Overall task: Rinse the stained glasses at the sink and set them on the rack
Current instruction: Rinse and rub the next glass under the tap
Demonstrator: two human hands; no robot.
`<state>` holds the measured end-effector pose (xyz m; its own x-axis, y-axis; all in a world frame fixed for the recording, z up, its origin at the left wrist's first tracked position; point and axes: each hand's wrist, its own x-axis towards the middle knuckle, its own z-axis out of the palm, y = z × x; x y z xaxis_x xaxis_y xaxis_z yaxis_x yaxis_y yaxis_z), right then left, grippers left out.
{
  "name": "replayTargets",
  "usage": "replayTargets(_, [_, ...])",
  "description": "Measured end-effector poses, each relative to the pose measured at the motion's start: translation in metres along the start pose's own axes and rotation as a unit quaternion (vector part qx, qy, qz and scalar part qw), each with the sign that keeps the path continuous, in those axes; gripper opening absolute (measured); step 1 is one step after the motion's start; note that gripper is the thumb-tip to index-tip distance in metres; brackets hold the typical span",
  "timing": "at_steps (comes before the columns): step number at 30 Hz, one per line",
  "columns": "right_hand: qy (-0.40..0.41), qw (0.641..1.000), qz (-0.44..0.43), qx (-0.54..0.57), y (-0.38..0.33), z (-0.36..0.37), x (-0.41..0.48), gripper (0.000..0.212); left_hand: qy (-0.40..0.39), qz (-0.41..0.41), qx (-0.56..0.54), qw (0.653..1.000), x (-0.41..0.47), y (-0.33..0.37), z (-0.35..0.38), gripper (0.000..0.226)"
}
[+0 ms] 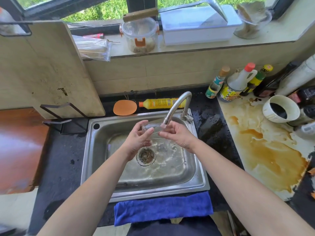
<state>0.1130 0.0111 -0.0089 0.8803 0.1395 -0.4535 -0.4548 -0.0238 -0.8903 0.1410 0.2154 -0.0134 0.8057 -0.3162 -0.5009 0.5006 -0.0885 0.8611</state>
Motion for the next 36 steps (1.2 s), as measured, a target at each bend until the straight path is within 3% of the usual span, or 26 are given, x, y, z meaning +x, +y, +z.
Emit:
replayTargets(3, [-0.002,1.0,0.001,0.02,-0.001,0.001,0.0,0.03,-0.02,0.003,-0.003,1.0,-0.001,0.001,-0.002,0.059])
replayTargets(11, [-0.025,1.0,0.007,-0.001,0.0,-0.001,-0.005,0.037,0.004,-0.019,0.001,1.0,-0.001,0.006,0.0,0.031])
replayTargets(18, [0.004,1.0,0.008,-0.001,0.006,0.0,-0.007,0.029,-0.046,-0.025,0.002,0.999,0.003,0.0,-0.007,0.055])
replayTargets(22, [0.011,1.0,-0.007,-0.012,0.009,0.0,-0.006,0.039,-0.017,-0.034,-0.017,0.999,0.004,0.004,0.004,0.041])
replayTargets(27, [0.03,0.999,-0.006,-0.016,0.004,0.0,-0.008,0.018,-0.029,-0.039,-0.007,0.999,0.002,0.002,0.003,0.044])
replayTargets(31, [0.052,0.999,0.007,-0.005,-0.003,0.004,-0.008,0.022,-0.037,-0.028,-0.041,0.998,0.0,-0.001,0.003,0.033])
replayTargets(36, [0.064,0.998,0.02,0.012,0.002,0.007,-0.005,0.026,0.003,-0.015,0.003,1.0,0.004,-0.001,0.005,0.033])
